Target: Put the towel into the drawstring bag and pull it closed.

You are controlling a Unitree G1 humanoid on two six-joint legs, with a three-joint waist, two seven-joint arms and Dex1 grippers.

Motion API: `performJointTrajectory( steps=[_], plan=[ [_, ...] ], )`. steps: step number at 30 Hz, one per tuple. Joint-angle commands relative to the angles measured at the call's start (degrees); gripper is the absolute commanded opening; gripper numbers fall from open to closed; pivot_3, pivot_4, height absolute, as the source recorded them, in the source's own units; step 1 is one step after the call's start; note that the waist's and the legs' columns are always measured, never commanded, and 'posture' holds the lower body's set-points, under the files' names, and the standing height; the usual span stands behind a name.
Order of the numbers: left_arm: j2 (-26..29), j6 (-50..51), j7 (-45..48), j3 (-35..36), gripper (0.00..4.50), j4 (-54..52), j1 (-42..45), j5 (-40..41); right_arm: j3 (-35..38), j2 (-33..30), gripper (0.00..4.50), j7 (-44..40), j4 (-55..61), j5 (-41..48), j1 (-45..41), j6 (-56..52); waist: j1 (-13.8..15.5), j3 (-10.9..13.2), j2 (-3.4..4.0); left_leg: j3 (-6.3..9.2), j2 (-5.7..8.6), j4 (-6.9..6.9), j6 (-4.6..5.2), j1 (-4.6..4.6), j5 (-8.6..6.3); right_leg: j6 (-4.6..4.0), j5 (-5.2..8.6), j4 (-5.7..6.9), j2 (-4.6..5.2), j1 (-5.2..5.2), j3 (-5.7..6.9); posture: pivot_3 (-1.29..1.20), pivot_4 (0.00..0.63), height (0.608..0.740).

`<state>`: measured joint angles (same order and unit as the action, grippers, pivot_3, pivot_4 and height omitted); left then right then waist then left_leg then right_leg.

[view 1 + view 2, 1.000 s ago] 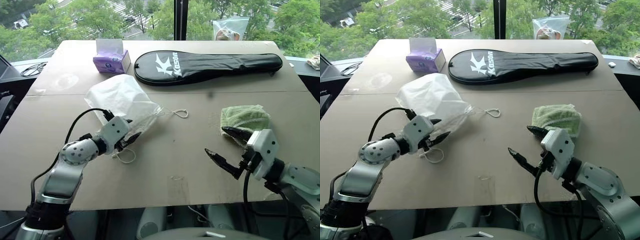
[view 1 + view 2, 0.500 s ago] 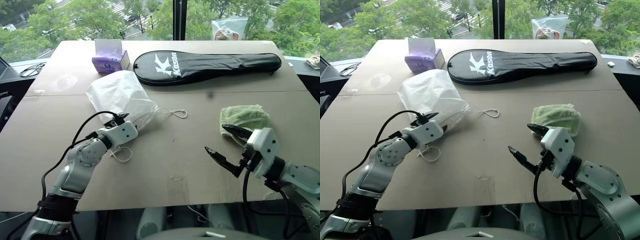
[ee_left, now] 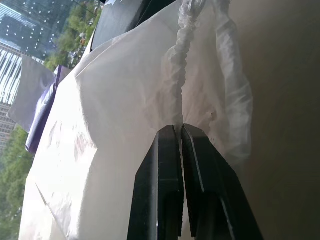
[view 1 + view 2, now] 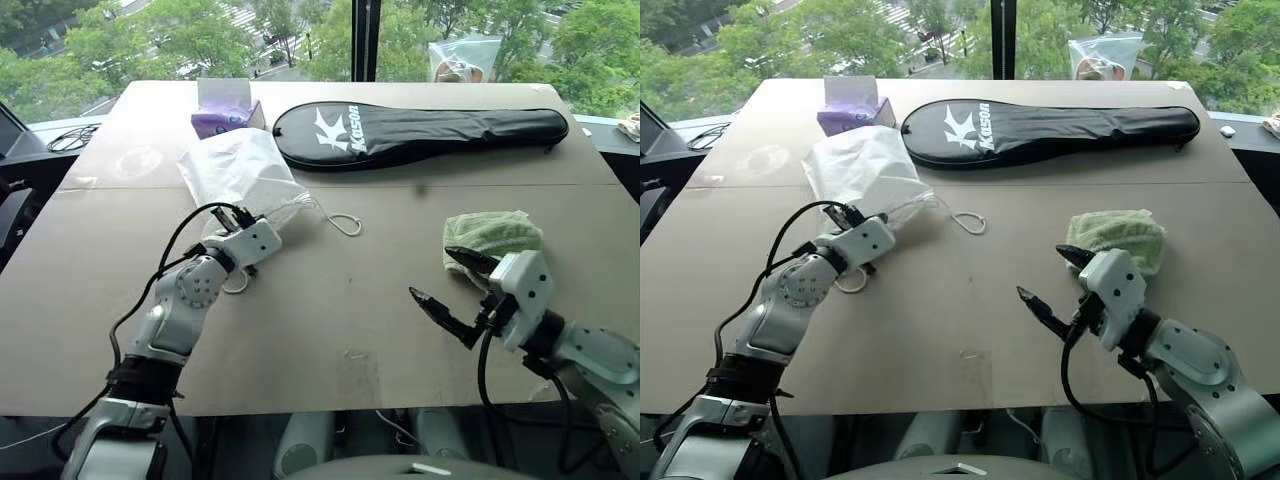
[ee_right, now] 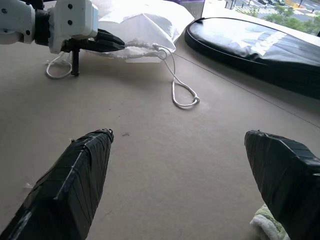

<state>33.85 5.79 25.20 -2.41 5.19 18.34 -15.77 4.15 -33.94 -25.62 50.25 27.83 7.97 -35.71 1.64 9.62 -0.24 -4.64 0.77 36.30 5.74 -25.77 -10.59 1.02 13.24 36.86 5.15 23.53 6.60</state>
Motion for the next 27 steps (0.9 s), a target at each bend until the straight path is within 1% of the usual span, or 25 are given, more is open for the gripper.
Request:
performJointTrajectory(
  steps=[1, 2, 4, 5, 8, 9, 11, 13, 16, 18, 20, 21, 22, 24, 27],
  plan=[
    [-2.19, 12.71, 10.28, 5.58, 0.02, -3.92, 2.32, 15.31, 4.77, 0.85, 4.50, 2.10, 0.39, 1.02, -0.65, -0.47, -0.02, 0.02, -0.04, 0.01, 0.00, 0.03, -0.04, -0.03, 0.03, 0.00, 0.00, 0.00, 0.00, 0.00, 0.02, 0.00, 0.150, 0.740],
    [-1.99, 15.68, 12.11, 7.06, 0.02, -4.64, 3.22, 18.26, 5.10, 0.77, 4.50, 1.84, 0.44, 1.46, -0.63, -0.52, -0.12, 0.04, -0.07, 0.01, 0.00, 0.04, -0.05, -0.06, 0.04, 0.01, 0.00, 0.00, 0.00, 0.01, 0.04, 0.00, 0.150, 0.740],
    [-0.99, 24.93, 16.37, 10.86, 0.02, -6.38, 5.83, 26.52, 5.86, 1.07, 4.50, 2.07, 0.34, 2.39, -0.99, -0.91, -0.29, 0.05, -0.08, 0.03, 0.00, 0.05, -0.05, -0.06, 0.04, 0.04, -0.02, 0.00, -0.03, 0.01, 0.07, 0.00, 0.150, 0.740],
    [-0.40, 28.12, 17.83, 12.12, 0.02, -7.08, 6.76, 29.39, 6.27, 1.38, 4.50, 2.48, 0.22, 2.88, -1.28, -1.18, -0.38, 0.06, -0.09, 0.06, 0.00, 0.05, -0.06, -0.07, 0.05, 0.17, -0.10, 0.02, -0.05, 0.01, 0.11, 0.00, 0.150, 0.740],
    [1.23, 39.61, 20.41, 15.98, 0.02, -9.64, 9.27, 38.35, 6.80, 1.21, 4.50, 2.78, 0.09, 3.84, -2.46, -2.00, -0.78, 0.06, -0.09, 0.10, -0.01, 0.05, -0.06, -0.07, 0.06, 0.21, -0.12, 0.03, -0.07, -0.01, 0.16, 0.00, 0.150, 0.740],
    [1.67, 42.85, 20.77, 16.93, 0.02, -10.36, 9.86, 40.77, 6.86, 1.09, 4.50, 2.78, 0.09, 4.07, -2.75, -2.24, -0.81, 0.06, -0.09, 0.10, 0.00, 0.08, -0.06, -0.08, 0.06, 0.22, -0.13, 0.03, -0.08, -0.03, 0.16, 0.00, 0.150, 0.740],
    [1.62, 52.81, 20.97, 20.45, 0.02, -11.97, 11.87, 48.36, 6.75, 0.87, 4.50, 2.73, 0.34, 4.61, -3.37, -2.81, -0.83, 0.06, -0.08, 0.07, 0.00, 0.09, -0.05, -0.06, 0.06, 0.23, -0.13, 0.03, -0.08, -0.05, 0.14, 0.00, 0.150, 0.740],
    [1.77, 59.58, 20.72, 22.63, 0.02, -13.14, 13.13, 53.68, 6.64, 0.73, 4.50, 3.01, 0.49, 4.73, -3.96, -3.38, -0.83, 0.07, -0.10, 0.09, 0.01, 0.11, -0.05, -0.05, 0.06, 0.23, -0.13, 0.04, -0.11, -0.08, 0.14, 0.00, 0.150, 0.740],
    [0.35, 70.89, 16.71, 27.35, 0.02, -11.83, 17.01, 60.05, 7.16, 0.80, 4.50, 5.45, 0.31, 3.55, -4.89, -4.92, -0.69, 0.08, -0.12, 0.14, 0.01, 0.18, -0.05, -0.05, 0.07, 0.23, -0.13, 0.12, -0.14, -0.09, 0.16, 0.00, 0.150, 0.740],
    [-0.43, 75.23, 14.29, 28.44, 0.02, -11.18, 18.91, 61.69, 7.94, 1.17, 4.50, 8.53, -0.55, 1.53, -5.90, -6.13, -0.67, 0.08, -0.12, 0.17, 0.01, 0.25, -0.06, -0.04, 0.07, 0.24, -0.12, 0.15, -0.15, -0.12, 0.18, 0.00, 0.150, 0.740],
    [-2.55, 78.32, 11.43, 29.55, 0.02, -11.03, 20.72, 62.73, 10.27, 2.54, 4.50, 12.04, -2.85, 2.43, -7.83, -9.71, -0.70, 0.07, -0.12, 0.15, 0.02, 0.28, -0.06, -0.02, 0.07, 0.25, -0.13, 0.16, -0.15, -0.15, 0.17, 0.00, 0.150, 0.740],
    [-3.48, 79.24, 10.01, 29.27, 0.02, -11.25, 21.19, 62.65, 12.71, 3.26, 4.50, 12.88, -4.89, 5.29, -8.80, -12.72, -0.69, 0.07, -0.12, 0.14, 0.02, 0.30, -0.06, 0.02, 0.07, 0.27, -0.14, 0.16, -0.15, -0.20, 0.16, 0.00, 0.150, 0.740],
    [-4.30, 79.66, 8.87, 28.80, 0.02, -11.75, 21.40, 62.59, 14.31, 2.92, 4.50, 12.96, -6.04, 6.11, -9.40, -14.32, -0.68, 0.07, -0.12, 0.14, 0.02, 0.33, -0.06, 0.04, 0.07, 0.29, -0.16, 0.16, -0.15, -0.24, 0.16, 0.00, 0.150, 0.740],
    [-6.48, 79.99, 6.81, 28.33, 0.02, -12.81, 21.81, 62.74, 17.96, 3.24, 4.50, 13.88, -8.85, 10.49, -12.65, -18.80, -0.67, 0.09, -0.15, 0.15, 0.03, 0.35, -0.06, 0.05, 0.07, 0.30, -0.17, 0.16, -0.15, -0.31, 0.16, 0.00, 0.150, 0.740],
    [-9.59, 79.81, 4.20, 28.71, 0.02, -13.23, 21.82, 63.10, 18.63, 2.05, 4.50, 15.31, -15.75, 10.41, -18.09, -22.93, -0.82, 0.09, -0.14, 0.13, 0.03, 0.34, -0.06, 0.07, 0.07, 0.22, -0.21, 0.23, -0.15, -0.30, 0.14, 0.00, 0.150, 0.740]
  ],
)
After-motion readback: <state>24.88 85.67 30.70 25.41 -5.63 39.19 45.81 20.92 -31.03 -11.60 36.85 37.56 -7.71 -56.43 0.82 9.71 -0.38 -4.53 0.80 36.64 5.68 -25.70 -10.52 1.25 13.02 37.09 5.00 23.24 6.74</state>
